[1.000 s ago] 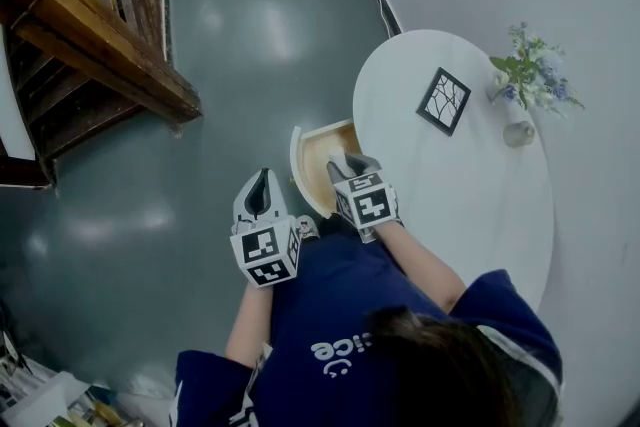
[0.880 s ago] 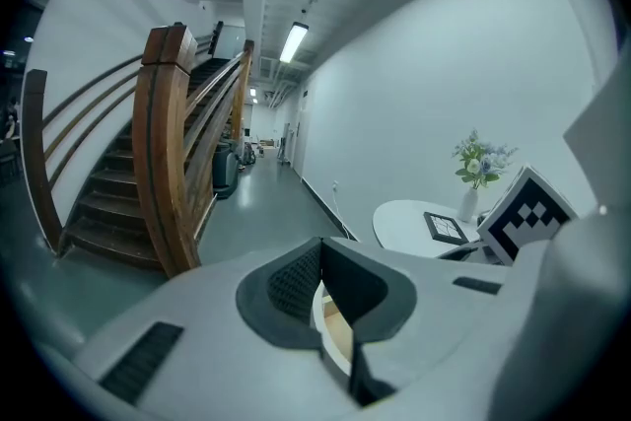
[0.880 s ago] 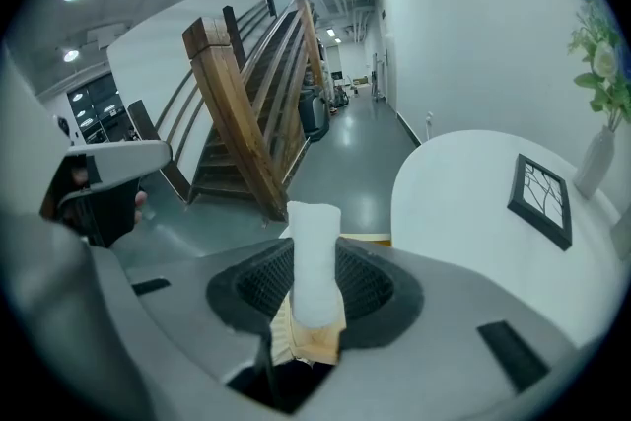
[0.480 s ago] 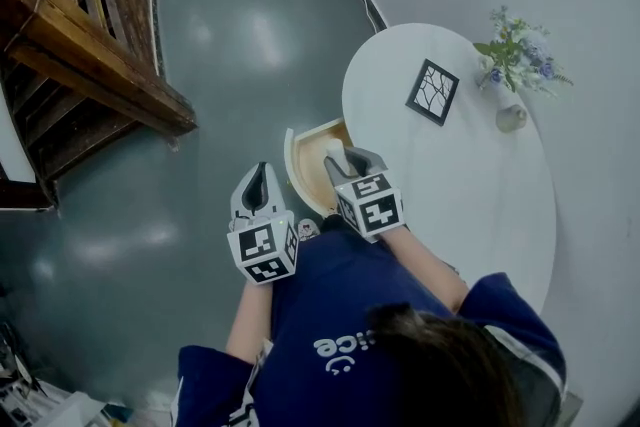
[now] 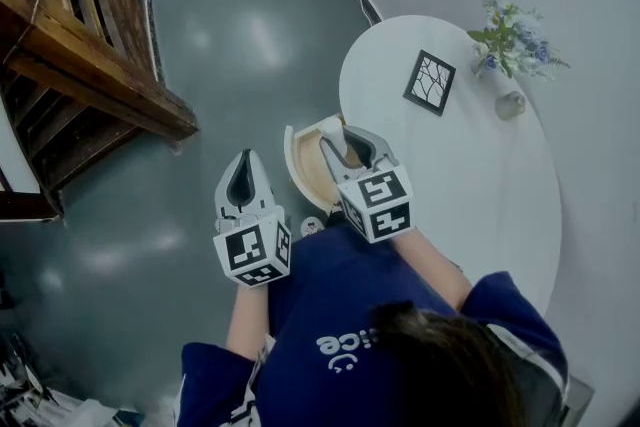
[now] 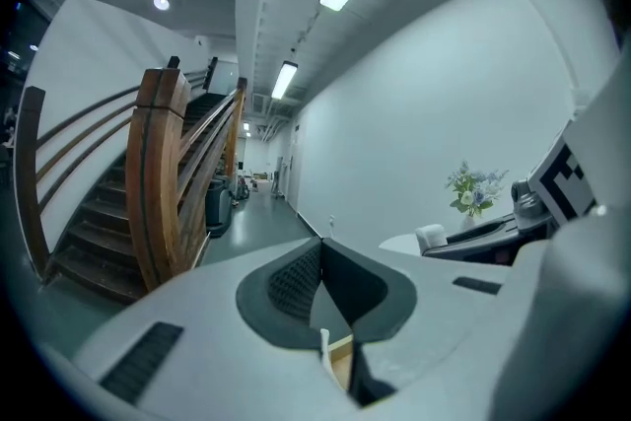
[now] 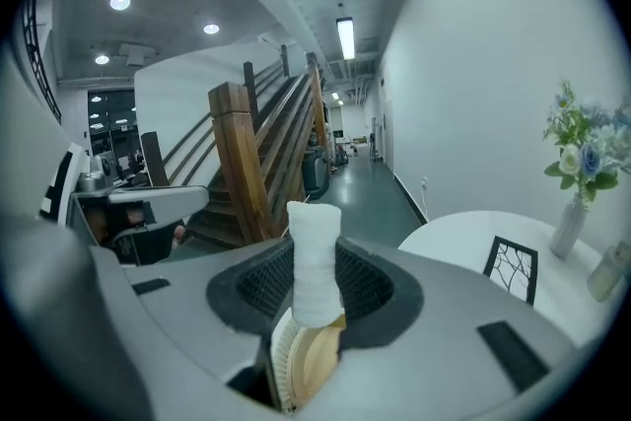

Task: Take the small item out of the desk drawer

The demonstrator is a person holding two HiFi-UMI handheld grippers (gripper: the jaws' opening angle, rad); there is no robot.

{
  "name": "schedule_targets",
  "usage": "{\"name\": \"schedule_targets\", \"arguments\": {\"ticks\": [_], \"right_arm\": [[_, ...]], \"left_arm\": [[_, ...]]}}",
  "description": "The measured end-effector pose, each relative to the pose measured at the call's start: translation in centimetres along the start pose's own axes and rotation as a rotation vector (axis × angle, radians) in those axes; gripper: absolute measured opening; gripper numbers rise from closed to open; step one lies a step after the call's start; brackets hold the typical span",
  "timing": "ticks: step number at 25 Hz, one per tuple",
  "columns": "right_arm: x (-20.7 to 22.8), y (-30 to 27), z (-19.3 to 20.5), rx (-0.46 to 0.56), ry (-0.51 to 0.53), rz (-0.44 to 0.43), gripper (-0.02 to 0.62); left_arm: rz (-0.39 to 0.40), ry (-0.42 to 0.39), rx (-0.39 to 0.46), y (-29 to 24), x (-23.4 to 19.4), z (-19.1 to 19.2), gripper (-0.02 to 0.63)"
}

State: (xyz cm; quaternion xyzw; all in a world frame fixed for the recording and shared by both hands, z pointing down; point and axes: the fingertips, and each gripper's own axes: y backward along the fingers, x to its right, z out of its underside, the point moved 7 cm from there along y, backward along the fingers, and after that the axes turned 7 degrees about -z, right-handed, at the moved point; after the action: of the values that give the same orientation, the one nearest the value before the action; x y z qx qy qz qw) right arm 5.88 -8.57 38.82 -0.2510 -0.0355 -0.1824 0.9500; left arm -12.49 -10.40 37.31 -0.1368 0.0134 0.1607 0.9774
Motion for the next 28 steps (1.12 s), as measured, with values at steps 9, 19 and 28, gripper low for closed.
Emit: {"name": "schedule_targets", "arguments": {"ticks": [9, 19, 28], "right_arm": [[-0.2, 2.4, -3.9, 0.185, 0.095, 0.048, 0.135], [0.1, 4.6, -7.2, 0.335, 0.085, 0.084, 0.135], [0.7, 5.4, -7.4, 0.373, 0.099, 0.083, 0.133]], "left_arm": [[-0.018, -0.014, 0.077, 0.6, -0.1, -3.1, 0.003], [0.044, -0.048, 0.143, 1.2, 1.4, -5.9, 0.003], [0.053, -0.065, 0.153, 1.3, 2.9, -5.9, 0.003]]}}
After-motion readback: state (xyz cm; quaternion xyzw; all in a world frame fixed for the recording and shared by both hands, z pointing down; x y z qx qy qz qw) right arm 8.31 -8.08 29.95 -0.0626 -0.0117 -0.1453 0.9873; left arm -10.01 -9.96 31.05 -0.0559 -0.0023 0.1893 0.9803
